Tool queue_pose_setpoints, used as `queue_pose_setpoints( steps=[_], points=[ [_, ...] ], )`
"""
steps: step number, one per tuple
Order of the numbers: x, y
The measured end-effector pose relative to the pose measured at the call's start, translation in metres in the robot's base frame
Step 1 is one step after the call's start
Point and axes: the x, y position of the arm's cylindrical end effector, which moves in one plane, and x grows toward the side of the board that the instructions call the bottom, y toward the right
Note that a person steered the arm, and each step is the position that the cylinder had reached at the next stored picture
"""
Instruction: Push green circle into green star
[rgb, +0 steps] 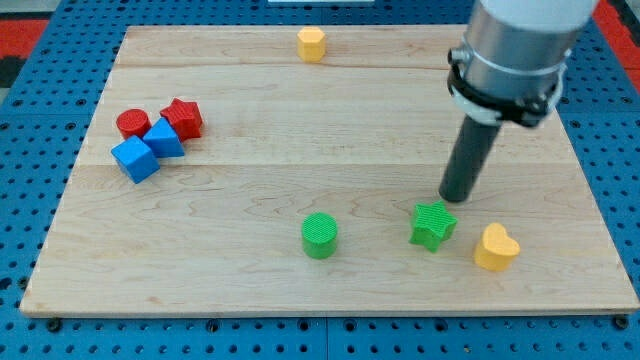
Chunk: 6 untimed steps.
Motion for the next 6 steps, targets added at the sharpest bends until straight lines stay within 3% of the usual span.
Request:
queue_pose_setpoints(
  steps=[2, 3, 4, 5, 6],
  points=[
    [0.034, -0.191],
    [0.066, -0.149],
    [0.068, -0.078],
    [0.108, -0.102],
    [0.116, -0.075]
  ],
)
